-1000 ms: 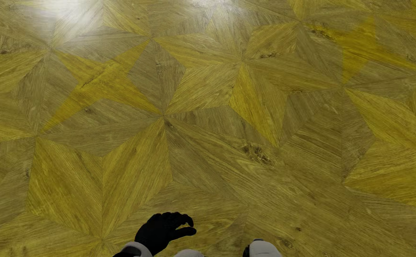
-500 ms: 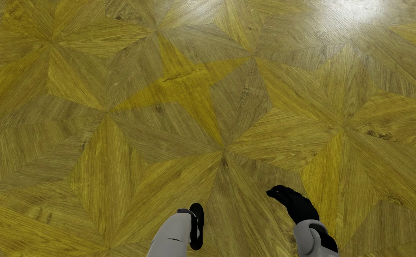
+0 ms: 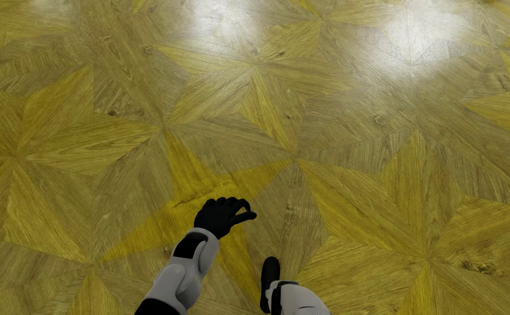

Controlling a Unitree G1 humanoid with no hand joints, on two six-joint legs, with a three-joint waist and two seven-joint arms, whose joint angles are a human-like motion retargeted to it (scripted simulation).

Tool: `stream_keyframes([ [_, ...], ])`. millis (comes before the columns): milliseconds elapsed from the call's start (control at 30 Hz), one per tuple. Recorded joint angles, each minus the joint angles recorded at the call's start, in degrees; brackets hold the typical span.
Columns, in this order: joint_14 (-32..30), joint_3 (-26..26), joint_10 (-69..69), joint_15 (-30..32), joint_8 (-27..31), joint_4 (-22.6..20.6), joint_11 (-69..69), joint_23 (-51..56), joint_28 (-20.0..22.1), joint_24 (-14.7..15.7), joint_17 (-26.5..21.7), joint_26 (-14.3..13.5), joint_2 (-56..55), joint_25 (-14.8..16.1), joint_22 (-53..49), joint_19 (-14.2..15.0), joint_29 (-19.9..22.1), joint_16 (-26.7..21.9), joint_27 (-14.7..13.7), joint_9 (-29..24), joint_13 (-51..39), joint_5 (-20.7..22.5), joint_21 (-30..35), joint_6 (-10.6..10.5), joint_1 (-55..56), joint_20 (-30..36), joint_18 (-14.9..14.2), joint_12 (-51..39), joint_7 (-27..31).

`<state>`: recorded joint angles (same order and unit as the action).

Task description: Head to the light gray stool

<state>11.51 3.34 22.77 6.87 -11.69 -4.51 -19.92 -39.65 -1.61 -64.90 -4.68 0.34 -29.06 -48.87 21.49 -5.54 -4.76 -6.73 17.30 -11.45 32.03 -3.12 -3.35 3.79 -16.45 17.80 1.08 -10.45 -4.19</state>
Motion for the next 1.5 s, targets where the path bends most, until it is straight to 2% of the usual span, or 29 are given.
stream_keyframes([
  [33,-5.6,0.2,7.5,-3.7,-0.3,1.6,-7.8,-0.3,-0.6,1.1,0.6,1.8,-0.5,-1.5,-0.4,-1.1,-0.7,-1.4,-0.2,-0.3,-1.2,0.7,0.1,-0.9,0.5,-0.8,-1.1,1.2,-0.3],
  [100,-19.7,0.2,33.1,-14.2,-2.0,5.4,-17.1,1.6,0.5,2.2,4.0,7.1,2.8,-1.8,3.0,-0.6,2.0,-0.9,0.6,-0.7,-3.0,0.8,-2.0,-2.9,9.3,-3.6,-7.5,3.9,0.7],
  [133,-20.9,-0.2,43.4,-17.3,-2.7,6.3,-17.1,2.9,1.2,2.7,5.6,10.1,6.6,-0.8,6.0,-0.2,3.8,0.2,0.3,-0.7,-4.3,1.3,-2.7,-3.8,15.2,-6.1,-7.2,5.6,2.1],
  [167,-16.7,-0.8,50.2,-19.3,-2.9,6.8,-15.3,4.0,1.7,3.6,6.3,13.2,11.0,0.0,8.5,0.3,5.0,1.5,-0.3,-0.7,-6.3,1.9,-2.4,-4.5,21.5,-9.3,-5.1,8.2,2.5],
  [233,-14.8,-2.7,54.1,-21.6,-1.7,10.7,-9.8,6.3,3.0,6.1,5.7,17.7,19.4,-0.5,12.2,1.4,5.3,3.7,-1.5,-0.4,-10.9,3.3,1.0,-5.0,33.9,-16.5,-4.2,15.2,0.2],
  [333,-13.5,-6.1,37.5,-25.8,1.2,14.4,-3.9,12.8,0.0,9.4,2.1,18.7,30.1,-1.5,16.8,3.0,5.8,1.9,-4.7,-0.3,-17.7,4.4,7.6,-5.1,47.4,-24.3,-2.6,25.5,-3.2],
  [400,-13.6,-7.8,10.2,-28.4,2.7,14.0,-0.8,20.0,-3.5,7.0,-0.9,19.7,36.6,-0.5,21.3,4.3,7.9,-0.5,-6.4,-0.5,-20.1,4.2,10.3,-5.3,48.8,-26.5,-3.7,30.3,-5.1],
  [433,-13.6,-8.7,-7.1,-28.6,3.7,12.1,1.3,23.1,-5.4,4.6,-2.4,21.1,39.9,0.2,23.5,5.0,7.9,-1.1,-6.4,-0.5,-20.8,3.7,11.1,-5.2,46.8,-27.0,-4.5,32.5,-3.1],
  [467,-10.8,-9.3,-16.0,-28.3,4.7,10.7,1.5,25.1,-7.5,1.8,-3.7,21.7,43.0,1.0,25.1,5.4,7.8,-1.5,-6.1,-0.6,-21.6,3.2,11.6,-4.9,46.3,-27.2,-3.2,34.7,-0.1],
  [500,-10.8,-9.5,-15.5,-28.2,5.0,10.3,-1.1,25.8,-9.5,-1.0,-4.8,21.8,45.0,0.9,26.1,5.7,7.3,-1.6,-5.4,-0.7,-21.9,2.4,11.6,-4.7,46.2,-27.2,-7.3,36.6,-1.2],
  [567,-24.5,-9.9,-6.2,-20.7,4.5,8.6,-9.8,24.5,-12.8,-5.9,-6.1,19.9,47.3,0.0,27.1,3.3,6.6,-0.8,-2.9,-1.1,-21.3,-0.6,9.8,-3.6,45.8,-26.6,-5.4,38.1,-1.7],
  [600,-22.6,-10.0,1.4,-14.6,2.9,7.9,-19.8,22.1,-13.4,-7.7,-6.1,19.2,45.5,-1.3,27.1,1.6,7.4,0.1,-1.5,-1.6,-20.8,-3.3,8.9,-2.7,46.3,-26.5,-1.0,37.6,-2.4],
  [667,-13.0,-9.5,9.5,-3.1,-0.9,5.6,-43.0,14.4,-13.1,-11.6,-4.0,17.0,36.5,-1.8,27.2,3.4,7.4,2.3,0.9,-2.4,-20.3,-13.0,6.7,-0.3,42.9,-24.5,0.5,33.3,-4.6],
  [733,-8.4,-8.1,6.2,-9.4,0.2,3.1,-54.9,7.4,-10.5,-15.6,-1.7,14.7,24.1,-0.2,26.7,1.2,2.7,3.7,1.2,-2.5,-19.1,-14.9,5.7,1.5,34.8,-21.7,0.3,24.6,-5.5],
  [767,-7.2,-7.2,3.1,-9.1,-0.4,2.2,-56.2,5.5,-7.9,-15.9,-1.1,14.2,18.2,-0.9,25.8,3.4,0.1,5.0,0.0,-2.2,-17.6,-15.2,6.7,1.9,30.5,-21.5,0.0,20.1,-5.3],
  [800,-6.2,-6.1,-0.1,-9.0,-0.9,1.4,-54.8,5.6,-5.3,-14.2,-1.3,13.5,12.6,-2.3,24.3,3.4,-3.1,6.7,-2.0,-1.7,-15.2,-14.7,7.3,2.1,26.4,-22.2,-0.2,15.5,-5.0],
  [867,-3.5,-3.8,-4.7,-10.1,-2.0,0.4,-44.6,7.6,-1.2,-7.0,-1.3,10.5,3.5,-3.4,19.9,4.0,-7.1,9.1,-5.8,-0.6,-10.8,-13.3,4.6,2.0,19.2,-22.4,-0.7,7.0,-4.7],
  [933,0.7,-1.9,-6.5,-9.4,-4.7,-0.1,-23.2,9.2,1.3,0.0,0.4,7.0,-0.1,-2.2,16.0,3.6,-4.8,7.9,-7.0,0.2,-7.2,-11.8,-0.6,1.9,12.9,-18.9,-1.7,-1.5,-4.1],
  [1000,4.8,-0.9,-7.6,-10.8,-4.5,-0.1,5.5,8.6,3.2,2.6,2.7,5.7,0.9,-1.8,13.5,6.2,0.5,4.3,-6.1,0.7,-4.7,-7.7,-4.1,1.9,6.9,-13.4,-3.1,-9.3,-3.5],
  [1067,6.8,-1.0,-3.9,-12.3,-8.3,0.3,10.7,5.5,3.4,2.6,3.6,6.7,0.2,-3.4,12.5,10.0,2.4,0.6,-4.3,0.9,-3.4,-6.9,-4.5,1.6,1.7,-8.8,-4.6,-14.3,-3.5],
  [1133,0.3,-1.0,4.9,-3.8,-10.7,2.7,-0.3,0.8,3.6,2.8,3.1,7.9,0.7,-7.3,11.2,-3.0,-1.4,-2.7,-4.7,0.7,-4.3,-7.0,-1.7,0.5,-1.6,-6.9,-6.2,-13.7,-3.3],
  [1167,-6.1,-0.9,16.2,-4.0,-11.0,5.1,-8.1,-0.8,4.4,3.6,3.2,8.6,0.6,-9.1,10.7,-6.6,-3.1,-3.8,-5.1,0.4,-4.8,-6.9,-1.3,-0.4,0.7,-6.9,-6.6,-11.9,-3.2],
  [1200,-12.9,-0.7,29.9,-9.4,-11.2,8.3,-14.6,-1.4,5.2,4.6,3.7,9.4,1.7,-10.2,11.1,-7.0,-4.0,-4.0,-5.4,0.1,-5.5,-6.4,-1.7,-1.4,4.6,-7.2,-8.1,-9.2,-3.3],
  [1233,-19.0,-0.7,41.8,-14.0,-11.5,11.1,-17.5,-1.1,5.6,5.6,4.6,10.3,4.6,-10.6,12.6,-6.7,-3.7,-3.7,-5.5,0.0,-6.4,-4.9,-2.7,-2.5,10.0,-7.8,-6.0,-6.3,-2.2],
  [1300,-14.0,-1.2,54.4,-18.9,-10.8,13.3,-15.5,1.5,4.5,6.8,6.2,14.3,13.0,-9.7,18.4,-5.5,0.0,-2.2,-5.7,-0.2,-8.7,-0.5,-5.4,-4.2,21.0,-9.7,-2.8,0.3,-1.1],
  [1333,-13.9,-1.7,55.4,-20.1,-9.1,14.4,-12.5,3.1,3.2,6.6,7.0,16.5,17.6,-8.3,21.5,-4.8,2.0,-1.6,-6.1,0.0,-10.2,2.2,-6.2,-4.8,26.0,-10.6,-3.6,4.4,-1.8],
  [1400,-13.3,-2.9,49.0,-22.4,-4.0,15.2,-7.0,7.2,0.4,5.5,7.7,18.7,26.1,-4.9,26.2,-3.5,3.4,-0.8,-7.7,0.5,-13.1,6.5,-5.1,-5.3,34.4,-11.2,-2.2,14.1,-3.1],
  [1467,-12.5,-4.3,32.2,-25.9,1.9,16.2,-3.8,10.4,-4.7,2.8,5.8,16.0,33.3,-3.1,29.6,-2.2,2.7,-0.9,-8.9,1.1,-17.0,8.9,-1.4,-5.6,39.4,-9.9,-0.3,23.2,-4.8],
  [1500,-13.2,-4.9,19.1,-27.8,4.5,17.4,-2.2,12.4,-9.9,-0.4,4.7,13.2,37.0,-2.5,32.3,-1.7,3.1,-1.5,-8.7,1.4,-18.7,9.6,0.8,-5.8,39.3,-7.8,0.6,26.2,-8.2],
])
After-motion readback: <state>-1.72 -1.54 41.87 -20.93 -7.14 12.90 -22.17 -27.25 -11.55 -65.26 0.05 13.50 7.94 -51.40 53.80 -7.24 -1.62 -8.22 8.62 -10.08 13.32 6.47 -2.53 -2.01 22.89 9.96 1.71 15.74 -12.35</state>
